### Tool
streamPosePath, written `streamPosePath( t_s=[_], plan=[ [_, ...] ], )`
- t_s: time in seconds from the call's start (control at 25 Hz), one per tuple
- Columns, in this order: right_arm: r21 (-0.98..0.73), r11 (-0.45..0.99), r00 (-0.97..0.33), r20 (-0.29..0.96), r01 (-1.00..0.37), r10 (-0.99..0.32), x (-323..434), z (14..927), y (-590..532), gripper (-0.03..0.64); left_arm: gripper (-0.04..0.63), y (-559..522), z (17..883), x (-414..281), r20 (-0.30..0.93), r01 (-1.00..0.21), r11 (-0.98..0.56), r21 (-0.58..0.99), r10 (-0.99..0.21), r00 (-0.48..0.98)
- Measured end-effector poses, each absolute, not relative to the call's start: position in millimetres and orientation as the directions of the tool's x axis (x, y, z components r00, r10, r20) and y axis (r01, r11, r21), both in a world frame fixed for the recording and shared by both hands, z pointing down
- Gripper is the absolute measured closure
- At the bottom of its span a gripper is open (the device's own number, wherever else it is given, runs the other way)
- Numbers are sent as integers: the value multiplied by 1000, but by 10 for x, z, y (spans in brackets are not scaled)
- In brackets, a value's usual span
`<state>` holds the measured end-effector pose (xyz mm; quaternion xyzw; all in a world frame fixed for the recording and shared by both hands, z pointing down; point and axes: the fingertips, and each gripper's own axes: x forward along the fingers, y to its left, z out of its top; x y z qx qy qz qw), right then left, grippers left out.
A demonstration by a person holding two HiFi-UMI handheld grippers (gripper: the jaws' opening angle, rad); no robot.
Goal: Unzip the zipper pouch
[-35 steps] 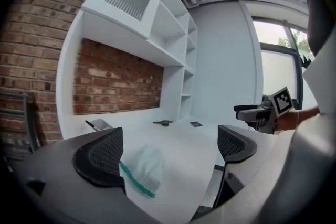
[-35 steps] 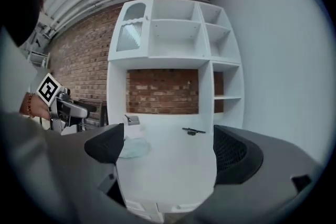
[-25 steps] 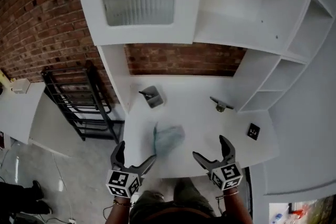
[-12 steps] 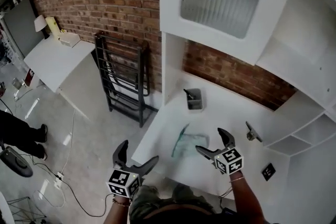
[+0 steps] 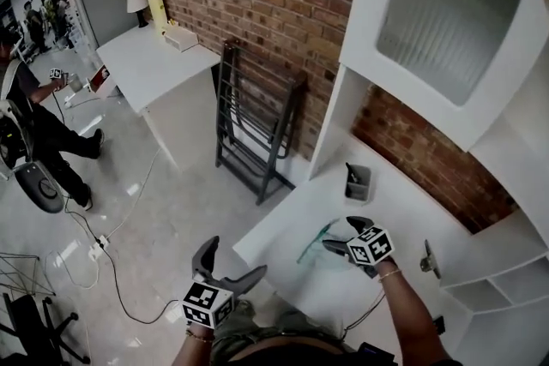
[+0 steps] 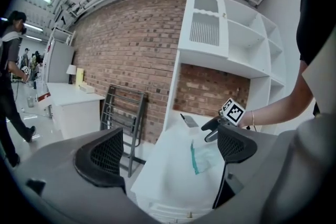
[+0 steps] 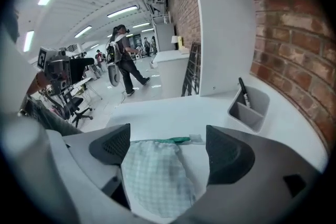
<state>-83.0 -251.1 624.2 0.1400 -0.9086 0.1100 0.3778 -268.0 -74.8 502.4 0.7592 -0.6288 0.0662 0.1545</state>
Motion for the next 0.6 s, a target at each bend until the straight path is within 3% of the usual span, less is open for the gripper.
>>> streamPosePath(
  t_s=[0.28, 0.6],
  plan=[
    [-282, 879, -572, 820, -385, 13, -951, 6719, -2567, 210, 35, -526, 5051, -2831, 305, -983, -62, 170, -946, 112],
    [-239, 921, -409, 907, -309, 99, -980, 7125, -2462, 315, 35, -279, 5117, -2933, 324, -983, 6, 185, -945, 55]
  ],
)
